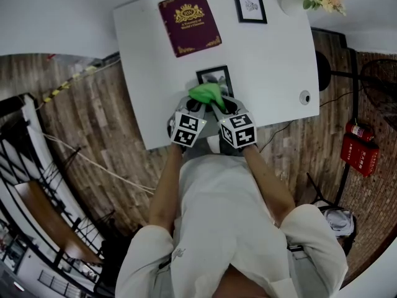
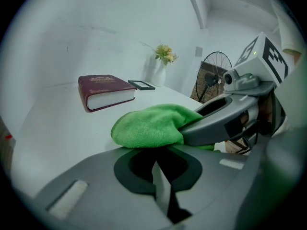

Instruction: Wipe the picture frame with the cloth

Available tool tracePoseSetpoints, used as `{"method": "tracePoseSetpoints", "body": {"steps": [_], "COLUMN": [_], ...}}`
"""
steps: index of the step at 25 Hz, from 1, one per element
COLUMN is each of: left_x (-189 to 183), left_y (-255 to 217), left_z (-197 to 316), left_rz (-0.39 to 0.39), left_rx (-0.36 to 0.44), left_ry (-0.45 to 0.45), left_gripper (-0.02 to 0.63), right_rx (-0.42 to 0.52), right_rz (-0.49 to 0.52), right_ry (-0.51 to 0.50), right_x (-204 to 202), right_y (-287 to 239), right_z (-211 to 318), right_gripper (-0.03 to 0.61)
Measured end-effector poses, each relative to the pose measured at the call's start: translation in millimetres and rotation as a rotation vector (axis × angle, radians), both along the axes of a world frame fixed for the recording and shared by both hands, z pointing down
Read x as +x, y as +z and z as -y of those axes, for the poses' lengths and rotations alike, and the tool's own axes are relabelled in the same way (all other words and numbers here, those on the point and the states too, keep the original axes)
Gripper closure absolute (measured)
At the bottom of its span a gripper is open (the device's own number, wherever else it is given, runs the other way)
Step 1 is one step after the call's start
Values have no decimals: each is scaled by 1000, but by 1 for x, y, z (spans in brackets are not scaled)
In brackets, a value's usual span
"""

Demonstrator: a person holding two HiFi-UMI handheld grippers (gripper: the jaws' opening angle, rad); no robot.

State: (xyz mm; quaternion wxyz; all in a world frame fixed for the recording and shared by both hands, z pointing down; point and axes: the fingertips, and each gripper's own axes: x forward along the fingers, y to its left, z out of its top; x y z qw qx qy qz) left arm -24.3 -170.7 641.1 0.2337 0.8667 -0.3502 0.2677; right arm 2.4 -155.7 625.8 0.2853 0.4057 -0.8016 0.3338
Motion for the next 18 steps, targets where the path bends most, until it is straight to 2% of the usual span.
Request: {"method": "tracePoseSetpoints", "body": {"steps": [7, 13, 18], "left_x": [-2, 0, -1], "left_y": [1, 2, 2], "left_z": [1, 0, 1], "left_rz": [3, 13, 10], "left_rx": [1, 4, 4], "left_ry": [-4, 6, 4], "left_gripper": [594, 594, 594], "right_rx": [-63, -30, -12], "right_rz": [100, 50, 13], "right_ry": [95, 68, 101], "right_x": [-5, 10, 33], "right_y": [14, 19, 19], "right_z": [-4, -4, 0], "right_gripper": [482, 480, 480]}}
